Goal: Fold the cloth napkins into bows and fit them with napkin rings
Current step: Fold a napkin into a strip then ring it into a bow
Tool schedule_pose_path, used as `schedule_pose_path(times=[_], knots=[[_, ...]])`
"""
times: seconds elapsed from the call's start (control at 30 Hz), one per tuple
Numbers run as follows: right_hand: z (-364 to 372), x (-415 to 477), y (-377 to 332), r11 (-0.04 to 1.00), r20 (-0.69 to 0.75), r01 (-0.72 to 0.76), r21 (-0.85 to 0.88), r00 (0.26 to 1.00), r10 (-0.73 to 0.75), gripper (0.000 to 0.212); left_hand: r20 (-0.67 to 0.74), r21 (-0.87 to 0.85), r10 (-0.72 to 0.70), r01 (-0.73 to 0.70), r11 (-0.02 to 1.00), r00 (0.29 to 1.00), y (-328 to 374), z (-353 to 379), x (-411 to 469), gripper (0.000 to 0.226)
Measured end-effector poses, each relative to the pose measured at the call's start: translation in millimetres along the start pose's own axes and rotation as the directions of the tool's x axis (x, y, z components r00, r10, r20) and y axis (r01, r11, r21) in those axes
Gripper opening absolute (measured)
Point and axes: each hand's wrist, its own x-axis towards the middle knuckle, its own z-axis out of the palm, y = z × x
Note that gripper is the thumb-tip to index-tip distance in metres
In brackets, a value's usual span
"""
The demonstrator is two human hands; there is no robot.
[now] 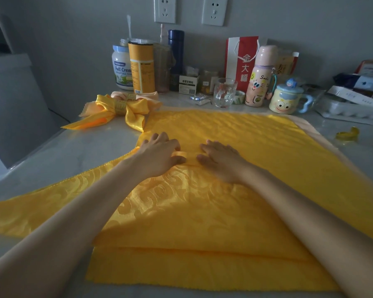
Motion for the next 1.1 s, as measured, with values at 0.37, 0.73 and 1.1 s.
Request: schedule_pose_path(times=[0.37,0.73,1.1], knots=[[-10.9,-10.3,-1.7,0.946,-0.232,0.14,0.293,0.97,-0.072,0.021,0.054,-0.208,0.093,-0.08,0.975,0.994,-13.2,-11.8,0.2,0.038],[-4.7,-21.8,-12.7,0.974,-0.389,0.176,-0.145,0.895,-0.22,0.013,-0.063,-0.279,0.082,-0.096,0.956,0.995,5.3,-13.1,-8.2,0.027],[8.5,-22.2,-21.5,0.985,-0.301,0.157,-0.07,0.938,-0.171,0.031,0.041,-0.042,0.045,-0.043,0.998,0.998,26.8,10.5,-16.3,0.055]])
